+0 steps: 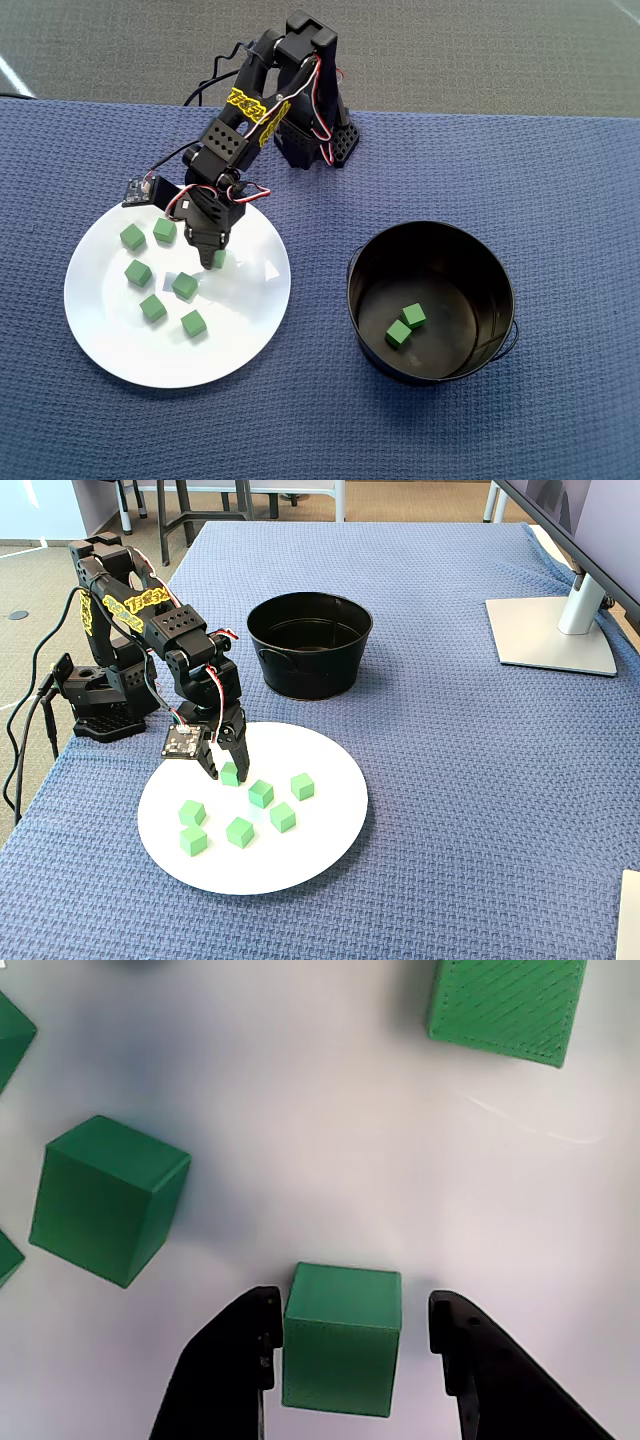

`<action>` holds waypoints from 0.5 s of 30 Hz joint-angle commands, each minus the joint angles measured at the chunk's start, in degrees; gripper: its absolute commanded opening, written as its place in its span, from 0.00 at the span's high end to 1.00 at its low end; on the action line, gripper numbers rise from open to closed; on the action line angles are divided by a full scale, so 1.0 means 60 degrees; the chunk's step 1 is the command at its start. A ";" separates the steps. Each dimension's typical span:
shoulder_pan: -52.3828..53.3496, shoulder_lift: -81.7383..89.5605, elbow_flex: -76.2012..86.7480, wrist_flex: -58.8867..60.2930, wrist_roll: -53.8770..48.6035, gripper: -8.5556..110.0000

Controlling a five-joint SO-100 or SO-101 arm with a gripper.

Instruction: Pick up the green cubes from the white plate and place them in the black recipient

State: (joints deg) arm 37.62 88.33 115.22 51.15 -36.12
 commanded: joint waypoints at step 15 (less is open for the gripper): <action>-0.0439 0.2651 -0.0718 0.1436 0.1729 0.93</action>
State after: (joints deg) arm 36.74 96.24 115.75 54.32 -29.97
